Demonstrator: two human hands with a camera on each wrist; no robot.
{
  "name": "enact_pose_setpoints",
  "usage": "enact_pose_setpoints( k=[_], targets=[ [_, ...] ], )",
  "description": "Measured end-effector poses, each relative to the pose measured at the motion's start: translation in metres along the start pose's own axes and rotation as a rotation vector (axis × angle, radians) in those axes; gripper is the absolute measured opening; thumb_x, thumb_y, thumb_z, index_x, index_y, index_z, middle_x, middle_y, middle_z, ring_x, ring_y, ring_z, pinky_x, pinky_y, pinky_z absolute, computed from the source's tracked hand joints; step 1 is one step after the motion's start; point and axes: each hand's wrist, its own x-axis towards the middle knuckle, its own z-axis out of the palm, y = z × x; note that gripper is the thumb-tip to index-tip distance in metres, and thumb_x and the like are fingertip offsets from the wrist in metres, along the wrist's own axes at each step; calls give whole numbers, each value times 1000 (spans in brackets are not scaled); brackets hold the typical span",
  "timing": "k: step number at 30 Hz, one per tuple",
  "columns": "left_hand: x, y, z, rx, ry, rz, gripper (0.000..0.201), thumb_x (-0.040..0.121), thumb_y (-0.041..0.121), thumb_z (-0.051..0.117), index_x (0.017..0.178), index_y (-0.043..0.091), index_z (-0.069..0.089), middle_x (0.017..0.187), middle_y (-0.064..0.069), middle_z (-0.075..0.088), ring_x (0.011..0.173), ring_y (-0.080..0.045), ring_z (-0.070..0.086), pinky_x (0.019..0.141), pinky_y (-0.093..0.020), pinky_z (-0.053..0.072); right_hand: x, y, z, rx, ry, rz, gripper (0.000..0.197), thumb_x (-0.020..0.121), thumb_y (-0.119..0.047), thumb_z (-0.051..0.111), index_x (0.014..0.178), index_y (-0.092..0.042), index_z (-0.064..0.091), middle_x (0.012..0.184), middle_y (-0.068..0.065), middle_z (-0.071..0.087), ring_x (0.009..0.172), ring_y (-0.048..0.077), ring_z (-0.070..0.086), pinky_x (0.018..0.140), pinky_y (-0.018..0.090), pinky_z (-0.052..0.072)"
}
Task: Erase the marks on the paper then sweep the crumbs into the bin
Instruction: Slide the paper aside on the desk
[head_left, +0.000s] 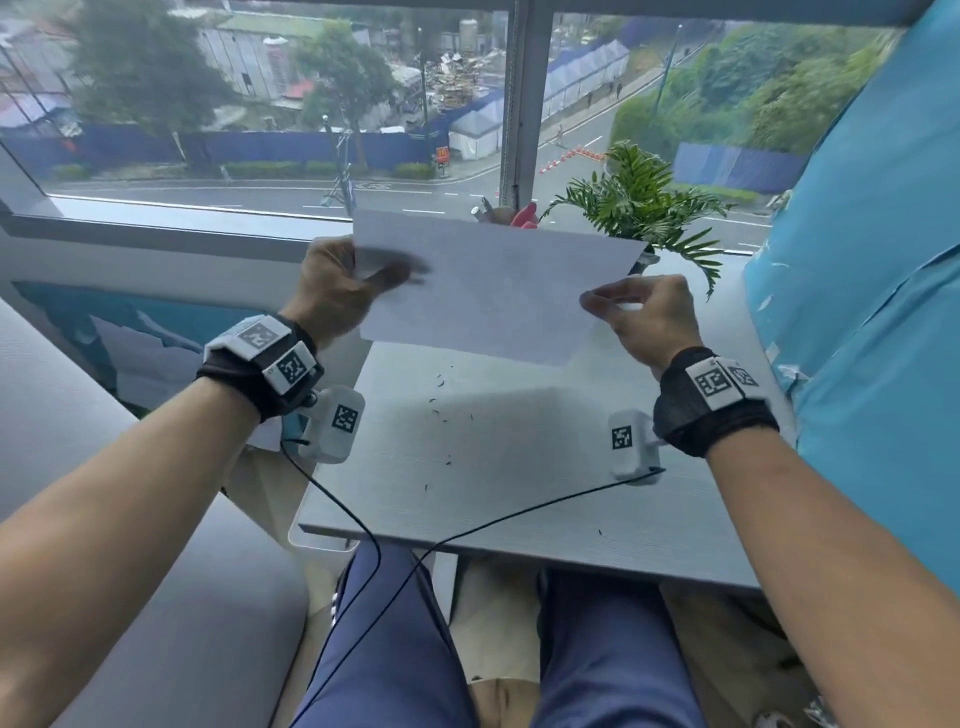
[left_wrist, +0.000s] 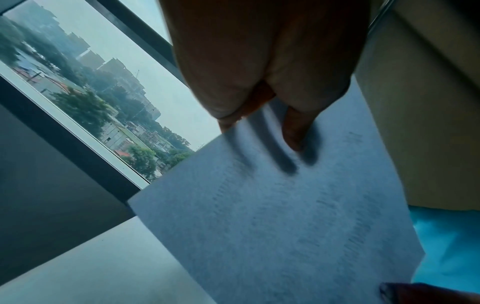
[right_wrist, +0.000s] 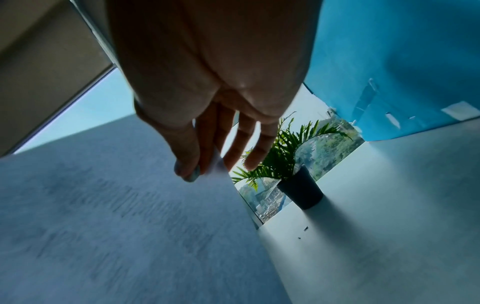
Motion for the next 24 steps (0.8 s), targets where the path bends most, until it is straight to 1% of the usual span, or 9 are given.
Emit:
enact_pose_setpoints(
  k=[4, 8, 11, 13, 16, 18, 20, 22, 24],
  targets=[
    [5, 4, 16, -130, 96, -106, 12, 89, 11, 72, 100, 8, 75, 94, -9, 77, 87, -28, 75, 72, -41, 62, 2, -13, -16, -13, 167, -46, 19, 77, -31, 79, 90, -17, 78, 95, -1, 75, 85, 5, 66, 80, 16, 49],
    [17, -4, 62, -206, 182, -327, 18, 84, -6, 67, 94, 6, 77, 84, -11, 76, 74, -28, 75, 60, -41, 61, -2, -18, -33, -236, 268, -96, 17, 81, -26, 73, 93, -14, 78, 119, 5, 64, 124, 14, 53, 94, 13, 30],
    [20, -18, 110, -273, 278, -436, 32, 66, 1, 57, 88, 13, 78, 86, -6, 76, 80, -29, 74, 70, -52, 61, -14, -8, -37, -352, 231, -120, 16, 81, -28, 73, 92, -16, 77, 129, 11, 59, 124, 20, 53, 98, 17, 32],
    [11, -17, 147, -300, 319, -494, 44, 61, 9, 50, 96, 15, 75, 90, -2, 75, 83, -25, 72, 75, -45, 62, -21, 3, -38, -364, 112, -49, 17, 81, -29, 73, 91, -16, 75, 116, 8, 66, 111, 20, 61, 95, 23, 41],
    [-16, -1, 193, -185, 213, -599, 55, 73, 6, 52, 127, 12, 57, 101, -4, 64, 92, -31, 66, 71, -28, 54, -27, 25, -38, -432, -130, 159, 19, 84, -29, 70, 94, -13, 72, 95, 4, 67, 91, 18, 61, 83, 22, 44],
    [-31, -1, 214, -96, 110, -626, 66, 82, 1, 50, 143, 22, 38, 105, -5, 57, 82, -22, 58, 67, -27, 48, -30, 45, -39, -512, -235, 275, 21, 87, -29, 68, 97, -11, 70, 95, 3, 61, 91, 18, 55, 82, 20, 39],
    [-41, -6, 220, -39, -8, -614, 81, 83, -2, 52, 149, 35, 23, 93, 0, 51, 74, -14, 55, 63, -28, 51, -32, 65, -40, -589, -327, 352, 21, 87, -29, 67, 98, -11, 70, 100, 3, 63, 99, 22, 58, 81, 22, 39],
    [-46, -16, 221, 59, -135, -570, 88, 79, -4, 58, 149, 38, 23, 93, -1, 50, 81, -21, 61, 66, -30, 57, -32, 79, -43, -645, -371, 375, 19, 86, -27, 66, 96, -12, 70, 108, 6, 67, 103, 24, 60, 79, 23, 41],
    [-46, -22, 214, 98, -247, -546, 77, 76, -5, 69, 143, 24, 41, 107, -11, 58, 89, -27, 67, 73, -36, 62, -33, 83, -46, -651, -385, 380, 18, 86, -26, 66, 95, -12, 71, 109, 6, 67, 96, 22, 58, 78, 24, 40]
  ],
)
